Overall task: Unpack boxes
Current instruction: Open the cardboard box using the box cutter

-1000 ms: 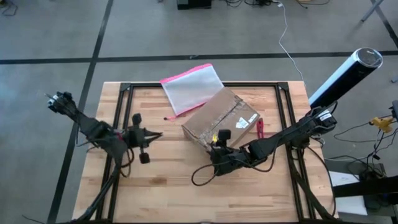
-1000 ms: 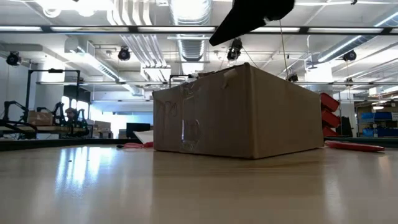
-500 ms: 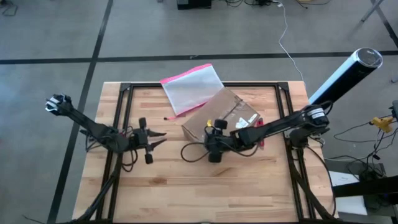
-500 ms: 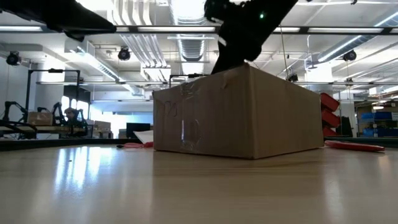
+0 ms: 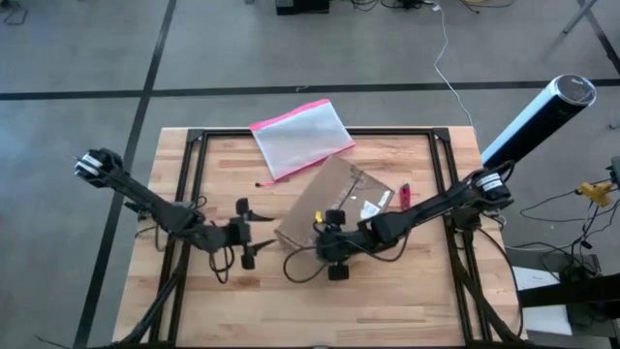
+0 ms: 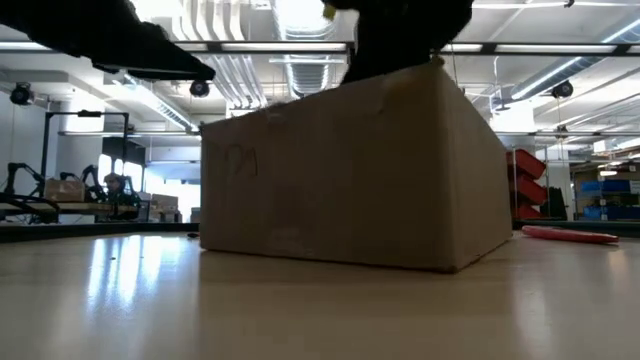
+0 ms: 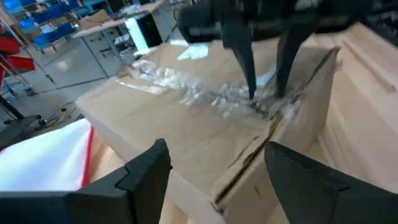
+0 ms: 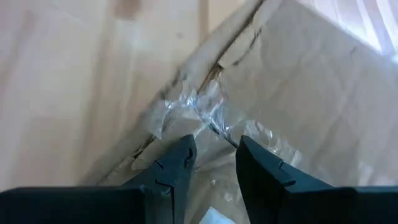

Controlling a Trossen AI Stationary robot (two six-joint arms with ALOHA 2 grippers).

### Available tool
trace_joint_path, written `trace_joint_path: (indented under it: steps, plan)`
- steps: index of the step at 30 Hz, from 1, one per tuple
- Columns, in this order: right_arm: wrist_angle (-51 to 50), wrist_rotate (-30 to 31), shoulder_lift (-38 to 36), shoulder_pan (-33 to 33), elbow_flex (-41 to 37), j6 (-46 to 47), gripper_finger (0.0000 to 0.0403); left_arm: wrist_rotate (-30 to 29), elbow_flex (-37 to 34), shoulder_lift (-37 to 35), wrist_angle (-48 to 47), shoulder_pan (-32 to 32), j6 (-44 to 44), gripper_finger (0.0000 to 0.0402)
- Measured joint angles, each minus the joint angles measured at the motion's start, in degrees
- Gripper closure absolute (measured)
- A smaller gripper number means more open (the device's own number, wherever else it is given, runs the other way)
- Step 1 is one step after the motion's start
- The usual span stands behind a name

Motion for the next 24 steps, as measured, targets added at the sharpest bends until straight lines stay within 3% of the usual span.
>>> trace_joint_path:
  steps: [8,15,24]
  plan:
    - [0.1,-5.6,0.1,3.9,2.4,2.0,0.0284,3.8,9.7,11.2,-0.5,0.0,4.6,0.017]
    - [-0.2,-4.4,0.1,6.1,2.3,1.0,0.0295,3.9,17.8,17.2,-9.8,0.7,7.6,0.0168]
    - [-8.5,19.3,-1.8,5.0,2.2,-7.7,0.0285,4.2,19.9,16.5,-14.2,2.3,7.1,0.0172]
